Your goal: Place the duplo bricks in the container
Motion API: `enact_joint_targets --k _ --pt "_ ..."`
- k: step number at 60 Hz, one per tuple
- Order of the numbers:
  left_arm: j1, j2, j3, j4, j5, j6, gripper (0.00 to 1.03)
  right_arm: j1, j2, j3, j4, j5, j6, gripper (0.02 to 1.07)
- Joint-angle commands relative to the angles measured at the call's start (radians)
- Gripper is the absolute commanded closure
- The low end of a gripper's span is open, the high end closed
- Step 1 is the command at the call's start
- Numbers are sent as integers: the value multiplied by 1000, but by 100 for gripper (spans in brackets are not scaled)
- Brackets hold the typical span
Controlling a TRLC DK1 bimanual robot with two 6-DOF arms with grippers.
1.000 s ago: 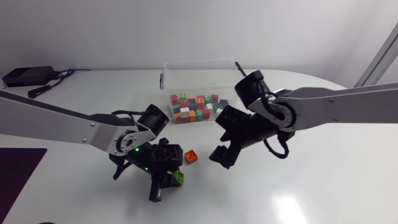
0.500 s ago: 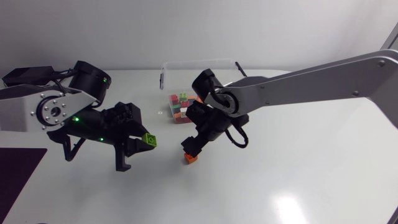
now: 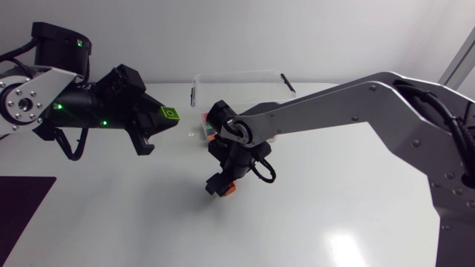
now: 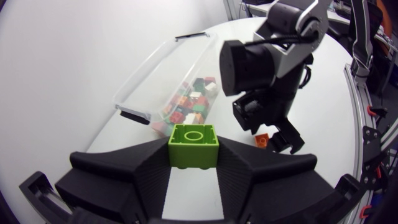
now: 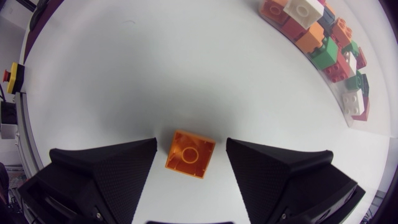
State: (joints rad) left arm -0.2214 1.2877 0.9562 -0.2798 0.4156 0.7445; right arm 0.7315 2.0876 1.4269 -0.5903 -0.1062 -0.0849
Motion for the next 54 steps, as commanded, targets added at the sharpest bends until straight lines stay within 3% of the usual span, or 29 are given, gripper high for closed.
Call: enact_joint_targets --k 1,11,33,54 --pt "11 16 52 45 12 -69 69 3 34 20 -16 7 27 46" --pt "1 105 111 123 12 -145 69 -1 58 23 -29 -1 20 75" --pt "-67 344 332 172 -35 -226 68 -106 -83 -33 -69 -10 -24 77" --pt "-124 631 645 174 -92 -293 68 -248 -258 -13 -118 -36 -61 77"
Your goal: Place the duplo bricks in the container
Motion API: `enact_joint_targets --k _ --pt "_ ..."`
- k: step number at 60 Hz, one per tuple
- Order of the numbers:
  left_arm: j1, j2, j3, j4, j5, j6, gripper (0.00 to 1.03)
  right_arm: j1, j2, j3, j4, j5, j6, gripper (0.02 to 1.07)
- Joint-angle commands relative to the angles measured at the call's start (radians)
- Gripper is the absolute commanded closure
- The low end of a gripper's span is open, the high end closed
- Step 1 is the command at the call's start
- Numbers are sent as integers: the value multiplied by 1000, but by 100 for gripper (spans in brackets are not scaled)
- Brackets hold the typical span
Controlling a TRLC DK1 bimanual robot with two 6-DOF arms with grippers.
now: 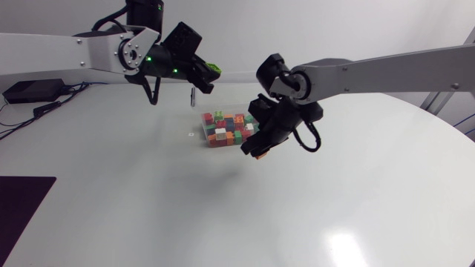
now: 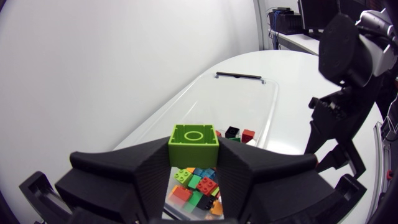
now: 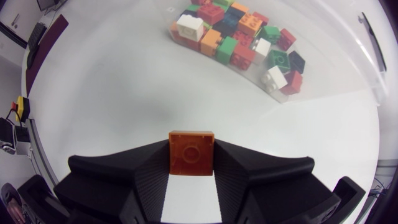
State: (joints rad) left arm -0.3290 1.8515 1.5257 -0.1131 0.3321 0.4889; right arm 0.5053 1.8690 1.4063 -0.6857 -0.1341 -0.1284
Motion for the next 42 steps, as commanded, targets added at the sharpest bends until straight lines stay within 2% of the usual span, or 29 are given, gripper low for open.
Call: enact_joint_targets --k 1,7,10,14,16,27,37,42 --pt "-18 72 80 7 -10 -39 68 -30 -47 14 -25 -9 -19 77" --pt "-42 161 172 15 -74 -42 64 -56 -87 40 -28 -19 -27 77" --pt "-44 201 215 13 -105 -50 55 -63 -106 51 -28 -19 -28 77" --pt "-53 255 269 10 -157 -50 13 -71 -137 74 -28 -22 -33 77" --pt "-54 272 286 10 -177 -50 4 -77 -149 86 -28 -25 -33 77" --pt "-59 365 416 -128 -242 -46 4 -109 -211 143 14 -41 -37 77" --pt "-45 318 403 -221 -251 -44 4 -119 -220 183 84 -58 -33 77" --pt "-38 262 358 -232 -251 -44 4 -111 -214 192 121 -58 -31 76"
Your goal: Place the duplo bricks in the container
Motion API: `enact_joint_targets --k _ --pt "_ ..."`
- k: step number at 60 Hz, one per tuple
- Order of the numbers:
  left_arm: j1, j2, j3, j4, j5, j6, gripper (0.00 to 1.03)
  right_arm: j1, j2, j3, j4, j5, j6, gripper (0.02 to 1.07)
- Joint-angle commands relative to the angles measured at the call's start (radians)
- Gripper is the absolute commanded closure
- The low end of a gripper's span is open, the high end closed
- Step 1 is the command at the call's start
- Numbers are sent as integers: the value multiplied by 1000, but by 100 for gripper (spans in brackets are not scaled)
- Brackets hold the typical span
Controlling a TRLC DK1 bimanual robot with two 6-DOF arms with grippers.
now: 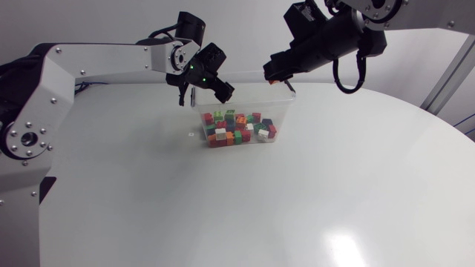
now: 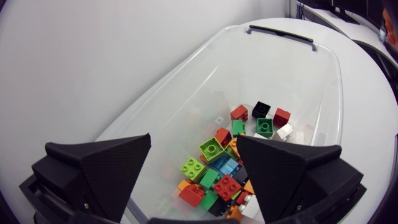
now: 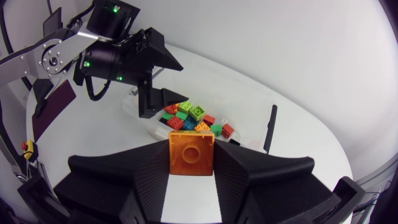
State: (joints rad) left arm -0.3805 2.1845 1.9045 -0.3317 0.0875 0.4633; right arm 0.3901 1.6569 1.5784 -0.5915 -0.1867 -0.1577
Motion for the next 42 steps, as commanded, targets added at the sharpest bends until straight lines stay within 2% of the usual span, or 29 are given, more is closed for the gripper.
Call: enact_joint_targets --k 1,21,38,41,42 --pt "15 -86 -33 -13 -6 -18 4 4 0 20 36 -5 -2 76" --pt "31 -408 -280 -20 -5 -26 4 -11 126 63 203 -30 -8 76" --pt "54 -628 -479 40 -3 -23 4 -10 308 146 297 -25 -14 75" --pt "57 -670 -521 45 0 -17 4 -7 360 177 306 -17 -23 71" --pt "58 -677 -527 46 0 -15 4 -7 376 187 306 -13 -26 66"
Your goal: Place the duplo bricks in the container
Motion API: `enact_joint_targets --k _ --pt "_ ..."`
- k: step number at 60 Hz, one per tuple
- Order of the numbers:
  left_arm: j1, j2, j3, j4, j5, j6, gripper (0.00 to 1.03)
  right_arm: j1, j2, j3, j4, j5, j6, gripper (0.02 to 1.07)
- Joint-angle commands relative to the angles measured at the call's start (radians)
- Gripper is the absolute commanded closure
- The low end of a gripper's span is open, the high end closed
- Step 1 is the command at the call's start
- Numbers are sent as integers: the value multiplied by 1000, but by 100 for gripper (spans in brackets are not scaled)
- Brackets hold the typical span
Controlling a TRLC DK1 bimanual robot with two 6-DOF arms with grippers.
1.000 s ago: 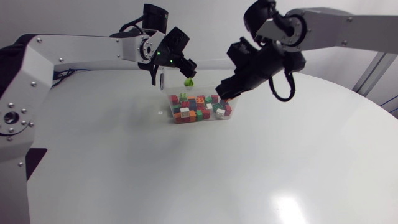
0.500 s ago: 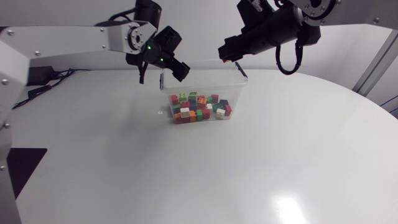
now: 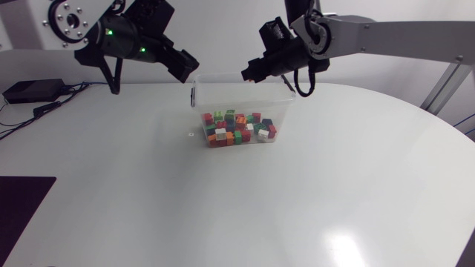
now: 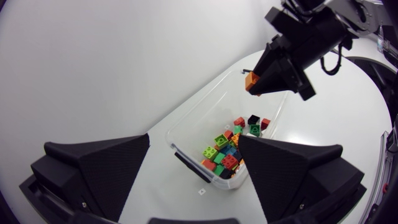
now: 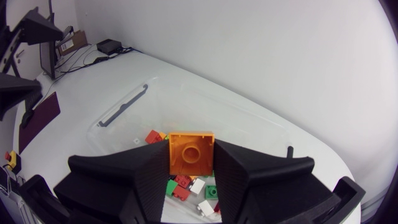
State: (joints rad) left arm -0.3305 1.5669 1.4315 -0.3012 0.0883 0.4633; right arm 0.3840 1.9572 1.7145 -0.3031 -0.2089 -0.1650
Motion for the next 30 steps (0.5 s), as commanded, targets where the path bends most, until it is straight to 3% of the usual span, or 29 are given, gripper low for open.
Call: enact_joint_targets --k 1,4,6,8,20,30 --pt "15 -80 -72 16 1 -14 4 0 91 60 18 14 -21 61" --pt "16 -116 -105 16 4 -6 4 0 135 96 9 29 -33 33" --pt "27 -148 -134 17 10 1 4 1 154 109 2 40 -37 21" --pt "39 -166 -152 19 18 0 4 3 161 112 2 51 -45 17" --pt "97 -304 -279 20 22 -38 4 -11 101 37 33 109 -64 12" --pt "154 -447 -418 83 21 -92 4 -39 -75 -162 127 200 -90 9"
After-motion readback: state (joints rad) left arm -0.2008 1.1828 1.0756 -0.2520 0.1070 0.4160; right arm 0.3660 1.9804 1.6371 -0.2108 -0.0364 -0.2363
